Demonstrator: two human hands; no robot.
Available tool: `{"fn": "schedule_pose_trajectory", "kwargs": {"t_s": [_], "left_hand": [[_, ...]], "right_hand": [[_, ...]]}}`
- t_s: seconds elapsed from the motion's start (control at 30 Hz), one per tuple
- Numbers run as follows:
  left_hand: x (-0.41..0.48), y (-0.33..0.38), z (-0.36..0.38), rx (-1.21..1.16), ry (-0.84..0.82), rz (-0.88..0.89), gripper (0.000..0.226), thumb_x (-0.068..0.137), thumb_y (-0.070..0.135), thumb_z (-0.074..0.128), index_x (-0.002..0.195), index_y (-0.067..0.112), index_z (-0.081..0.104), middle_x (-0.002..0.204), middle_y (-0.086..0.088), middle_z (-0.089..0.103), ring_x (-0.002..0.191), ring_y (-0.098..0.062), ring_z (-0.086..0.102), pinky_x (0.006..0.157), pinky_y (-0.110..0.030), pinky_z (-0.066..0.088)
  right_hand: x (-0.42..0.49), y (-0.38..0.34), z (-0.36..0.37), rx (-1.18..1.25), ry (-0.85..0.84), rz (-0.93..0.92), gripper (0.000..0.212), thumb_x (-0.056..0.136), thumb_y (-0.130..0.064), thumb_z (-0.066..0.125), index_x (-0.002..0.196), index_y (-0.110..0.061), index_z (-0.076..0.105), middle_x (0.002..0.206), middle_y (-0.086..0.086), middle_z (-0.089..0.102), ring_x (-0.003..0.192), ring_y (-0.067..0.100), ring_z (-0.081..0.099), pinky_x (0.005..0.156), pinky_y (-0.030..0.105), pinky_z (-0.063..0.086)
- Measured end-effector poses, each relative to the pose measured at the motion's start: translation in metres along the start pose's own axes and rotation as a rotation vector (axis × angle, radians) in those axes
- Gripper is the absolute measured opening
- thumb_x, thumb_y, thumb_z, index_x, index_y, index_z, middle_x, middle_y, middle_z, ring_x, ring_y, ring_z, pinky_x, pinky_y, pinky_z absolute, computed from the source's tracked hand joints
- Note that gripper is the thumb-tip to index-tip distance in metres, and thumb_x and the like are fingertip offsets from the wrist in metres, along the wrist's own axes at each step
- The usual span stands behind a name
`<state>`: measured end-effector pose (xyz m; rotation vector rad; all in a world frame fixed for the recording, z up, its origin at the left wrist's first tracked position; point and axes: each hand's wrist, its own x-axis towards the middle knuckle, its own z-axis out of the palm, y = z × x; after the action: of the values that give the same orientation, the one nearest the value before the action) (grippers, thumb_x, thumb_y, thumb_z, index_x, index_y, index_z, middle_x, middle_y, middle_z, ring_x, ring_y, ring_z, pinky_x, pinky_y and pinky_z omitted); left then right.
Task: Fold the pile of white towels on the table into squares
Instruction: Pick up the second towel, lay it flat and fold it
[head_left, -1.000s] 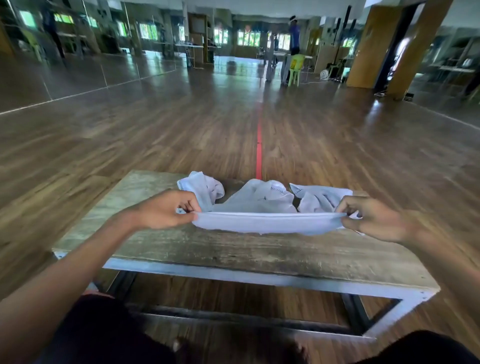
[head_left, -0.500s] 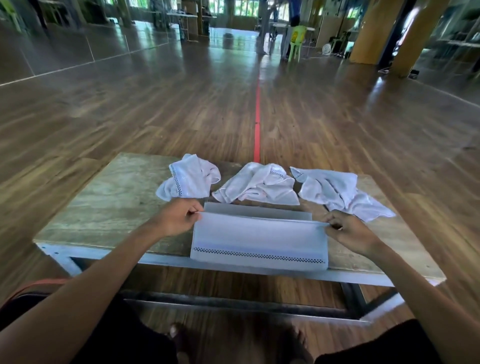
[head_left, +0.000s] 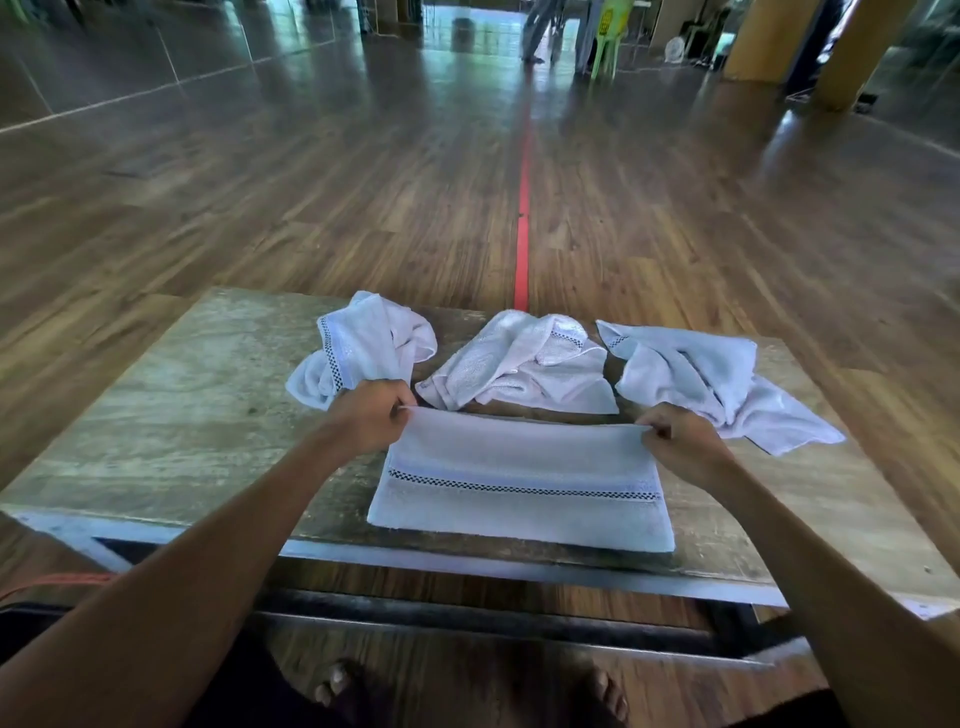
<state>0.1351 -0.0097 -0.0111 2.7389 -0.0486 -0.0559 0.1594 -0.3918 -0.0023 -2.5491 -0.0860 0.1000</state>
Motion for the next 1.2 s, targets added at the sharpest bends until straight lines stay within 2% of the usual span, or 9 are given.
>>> {"fn": "schedule_pose_trajectory", "kwargs": {"t_s": [0.2,0.47,0.63,0.73,0.83,0.9,1.0,1.1,1.2], "left_hand": [[0.006,-0.007,0.008,0.02,0.01,0.01,0.011,0.092,0.02,0.052,0.095,0.022,0.063,0.084,0.013,0.057,0.082,-0.011,0.055,0.076,-0.03,0.046],[0.006,-0.01,0.006,-0.011,-0.028,0.018,0.006,0.092,0.019,0.055,0.094,0.021,0.061,0.089,0.012,0.06,0.089,-0.015,0.06,0.081,-0.037,0.05],[0.004,-0.014,0.002,-0.055,-0.044,0.038,0.011,0.091,0.017,0.057,0.1,0.023,0.059,0.094,0.008,0.066,0.088,-0.015,0.062,0.081,-0.039,0.052],[0.004,-0.015,-0.005,-0.023,-0.051,0.067,0.022,0.091,0.019,0.057,0.112,0.017,0.062,0.101,0.007,0.067,0.092,-0.015,0.061,0.082,-0.034,0.05],[0.0,-0.013,-0.018,0.048,-0.054,0.153,0.009,0.089,0.019,0.058,0.092,0.021,0.066,0.082,0.016,0.06,0.089,-0.015,0.061,0.075,-0.031,0.047],[-0.005,-0.01,-0.031,0.015,-0.024,0.171,0.009,0.088,0.02,0.06,0.094,0.021,0.067,0.09,0.013,0.064,0.09,-0.01,0.06,0.08,-0.032,0.048],[-0.017,-0.002,-0.051,-0.054,0.035,0.202,0.01,0.087,0.018,0.062,0.096,0.019,0.066,0.096,0.01,0.065,0.091,-0.007,0.058,0.082,-0.023,0.046],[-0.032,0.009,-0.072,-0.105,0.117,0.228,0.009,0.089,0.014,0.061,0.096,0.02,0.063,0.094,0.012,0.062,0.084,-0.005,0.056,0.07,-0.008,0.038],[-0.039,0.015,-0.086,-0.053,0.371,0.29,0.012,0.088,0.014,0.062,0.099,0.014,0.067,0.096,0.002,0.069,0.084,-0.02,0.062,0.072,-0.024,0.042]], "right_hand": [[0.011,0.009,0.012,-0.065,-0.027,0.011,0.022,0.084,-0.006,0.055,0.102,-0.008,0.067,0.096,0.008,0.067,0.086,0.02,0.058,0.069,0.028,0.041],[0.007,0.003,0.012,-0.192,-0.075,-0.04,0.037,0.086,-0.005,0.054,0.122,-0.007,0.062,0.123,0.013,0.056,0.112,0.028,0.052,0.091,0.031,0.04],[0.004,-0.008,0.007,-0.221,-0.097,-0.046,0.02,0.081,-0.002,0.053,0.09,-0.002,0.071,0.094,0.017,0.067,0.081,0.028,0.06,0.073,0.041,0.051],[0.003,-0.012,-0.001,-0.179,-0.12,-0.015,0.012,0.078,-0.005,0.058,0.083,-0.01,0.067,0.085,0.01,0.068,0.076,0.023,0.062,0.068,0.038,0.052],[0.0,-0.014,-0.013,-0.107,-0.115,-0.018,0.016,0.076,-0.006,0.064,0.084,-0.019,0.061,0.087,0.002,0.066,0.079,0.017,0.061,0.067,0.03,0.048],[-0.004,-0.016,-0.023,-0.06,-0.094,-0.041,0.018,0.075,-0.004,0.065,0.079,-0.021,0.06,0.085,0.002,0.066,0.081,0.018,0.06,0.066,0.027,0.045],[-0.014,-0.023,-0.042,-0.005,-0.061,-0.06,0.017,0.074,-0.001,0.065,0.075,-0.017,0.059,0.079,0.005,0.066,0.076,0.02,0.059,0.065,0.027,0.043],[-0.029,-0.032,-0.06,0.077,0.013,-0.111,0.017,0.076,0.003,0.063,0.074,-0.013,0.058,0.069,0.006,0.063,0.064,0.019,0.055,0.062,0.027,0.041],[-0.039,-0.043,-0.073,0.149,0.258,-0.178,0.012,0.078,0.003,0.064,0.08,-0.008,0.058,0.071,0.008,0.062,0.064,0.021,0.055,0.054,0.014,0.037]]}}
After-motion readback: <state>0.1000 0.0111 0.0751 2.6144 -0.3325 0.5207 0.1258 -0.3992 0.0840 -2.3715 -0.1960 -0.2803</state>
